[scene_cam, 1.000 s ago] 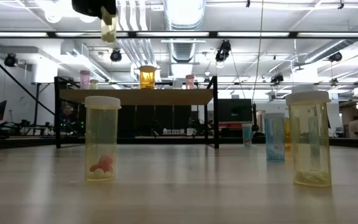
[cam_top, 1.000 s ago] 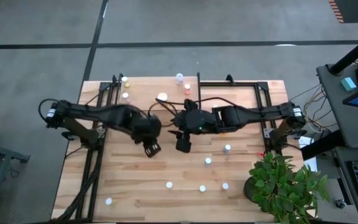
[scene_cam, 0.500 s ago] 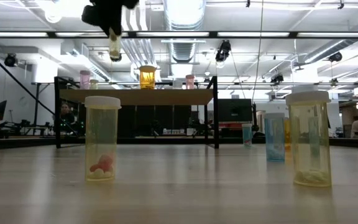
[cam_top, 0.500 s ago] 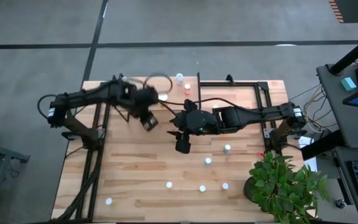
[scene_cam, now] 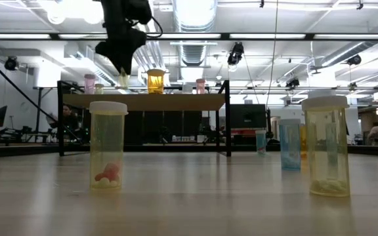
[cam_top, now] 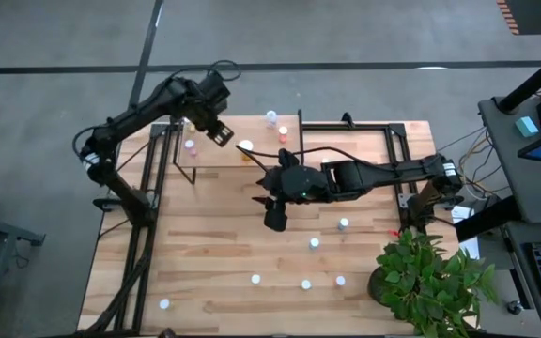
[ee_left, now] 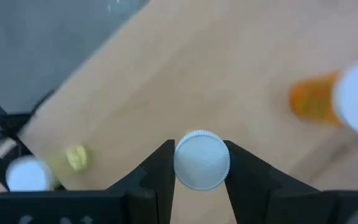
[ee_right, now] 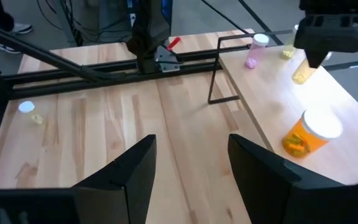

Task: Pick and place medicine bottles onto shelf by color
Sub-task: Put the yellow pill bottle on the shelf

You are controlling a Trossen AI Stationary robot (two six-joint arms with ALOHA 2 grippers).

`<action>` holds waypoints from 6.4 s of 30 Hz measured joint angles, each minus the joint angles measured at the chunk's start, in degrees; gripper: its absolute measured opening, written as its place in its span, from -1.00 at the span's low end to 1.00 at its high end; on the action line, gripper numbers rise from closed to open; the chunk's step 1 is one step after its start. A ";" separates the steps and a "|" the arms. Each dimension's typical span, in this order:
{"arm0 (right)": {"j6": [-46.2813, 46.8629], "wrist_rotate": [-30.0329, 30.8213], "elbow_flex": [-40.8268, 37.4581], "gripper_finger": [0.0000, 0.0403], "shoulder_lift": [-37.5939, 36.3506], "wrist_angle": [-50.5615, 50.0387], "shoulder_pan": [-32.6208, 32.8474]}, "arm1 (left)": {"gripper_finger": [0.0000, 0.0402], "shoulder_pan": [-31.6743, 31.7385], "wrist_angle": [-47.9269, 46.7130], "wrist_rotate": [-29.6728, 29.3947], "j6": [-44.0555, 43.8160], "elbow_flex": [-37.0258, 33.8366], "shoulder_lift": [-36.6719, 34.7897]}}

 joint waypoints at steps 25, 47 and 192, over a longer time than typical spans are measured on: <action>-0.25 0.02 0.07 -0.05 -0.04 0.00 -0.02 | -0.50 7.18 6.41 -3.59 0.68 -0.97 2.61; -0.92 0.04 0.07 -0.05 -0.04 0.00 -0.02 | -0.47 6.59 9.20 -4.70 -3.83 -4.68 2.28; 13.76 1.68 -21.62 -0.05 -6.69 15.39 12.52 | 0.10 -70.66 59.76 -4.20 -25.55 -30.89 6.45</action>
